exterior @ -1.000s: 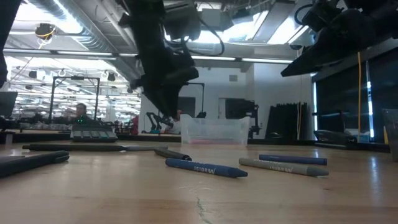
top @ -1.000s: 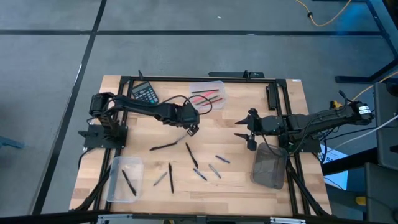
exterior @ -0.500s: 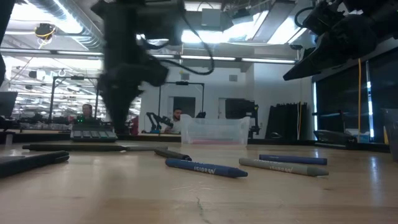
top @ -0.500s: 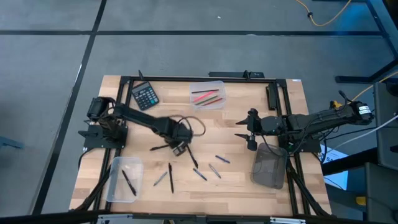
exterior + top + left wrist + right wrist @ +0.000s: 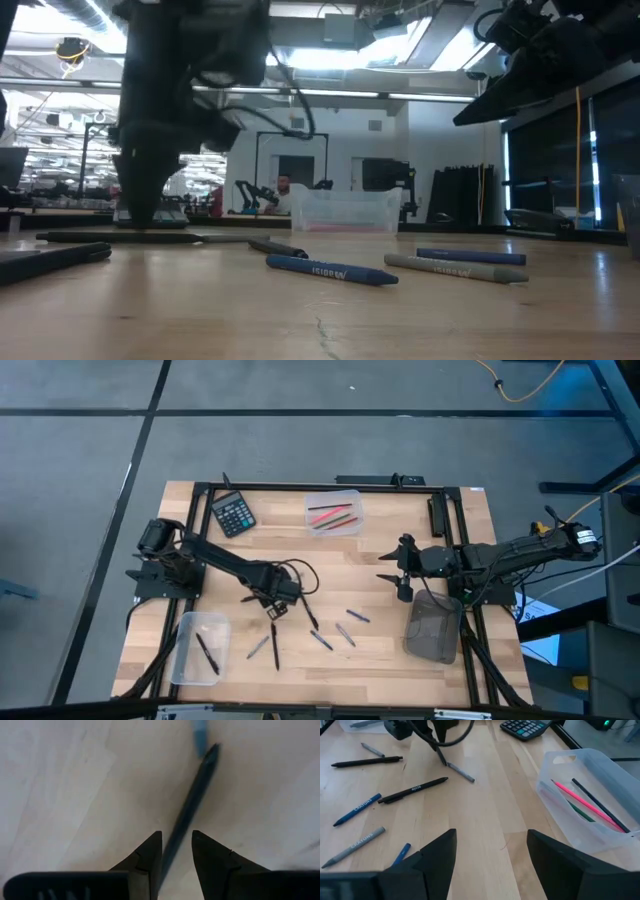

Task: Sort crayons/erasers/pens/pencils in bins
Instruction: Put the black pen into the bottom transparent bin

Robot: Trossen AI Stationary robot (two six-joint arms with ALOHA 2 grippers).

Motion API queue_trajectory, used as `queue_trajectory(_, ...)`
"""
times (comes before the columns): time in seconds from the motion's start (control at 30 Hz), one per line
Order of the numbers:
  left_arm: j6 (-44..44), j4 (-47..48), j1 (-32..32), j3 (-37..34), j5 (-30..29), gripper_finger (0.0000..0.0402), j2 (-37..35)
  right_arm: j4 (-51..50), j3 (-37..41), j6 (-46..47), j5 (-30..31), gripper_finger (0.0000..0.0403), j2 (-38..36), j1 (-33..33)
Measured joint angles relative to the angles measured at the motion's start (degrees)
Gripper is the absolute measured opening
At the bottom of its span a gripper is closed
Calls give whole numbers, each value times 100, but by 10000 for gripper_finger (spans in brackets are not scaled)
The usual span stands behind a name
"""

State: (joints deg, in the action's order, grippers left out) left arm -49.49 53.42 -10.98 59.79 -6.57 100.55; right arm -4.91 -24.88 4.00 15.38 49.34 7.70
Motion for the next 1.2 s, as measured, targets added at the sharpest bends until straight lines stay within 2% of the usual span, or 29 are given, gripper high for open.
queue_trajectory(0.2, 28, -665, 63, -581, 299, 99, -54, -3, -1, -102, 2, 245, 0, 0)
queue_trajectory(0.4, -432, -642, 67, -686, 400, 95, -68, -7, -2, -108, 4, 245, 0, 0)
queue_trajectory(0.63, -1179, -342, 61, -299, 448, 42, 10, -7, -2, -47, 4, 245, 0, 0)
queue_trajectory(0.77, -1387, 147, 43, 66, 456, 11, 24, -11, -2, -16, 4, 245, 0, -2)
queue_trajectory(0.93, -1898, 970, 42, 519, 407, 10, 20, -120, -2, -16, 4, 245, 0, -2)
queue_trajectory(1.07, -2445, 1844, -157, 1107, 671, 16, 15, -287, -4, -17, 4, 245, 2, -2)
queue_trajectory(1.2, -3251, 2749, -681, 1754, 1241, 16, 11, -532, -4, -17, 7, 245, 2, -2)
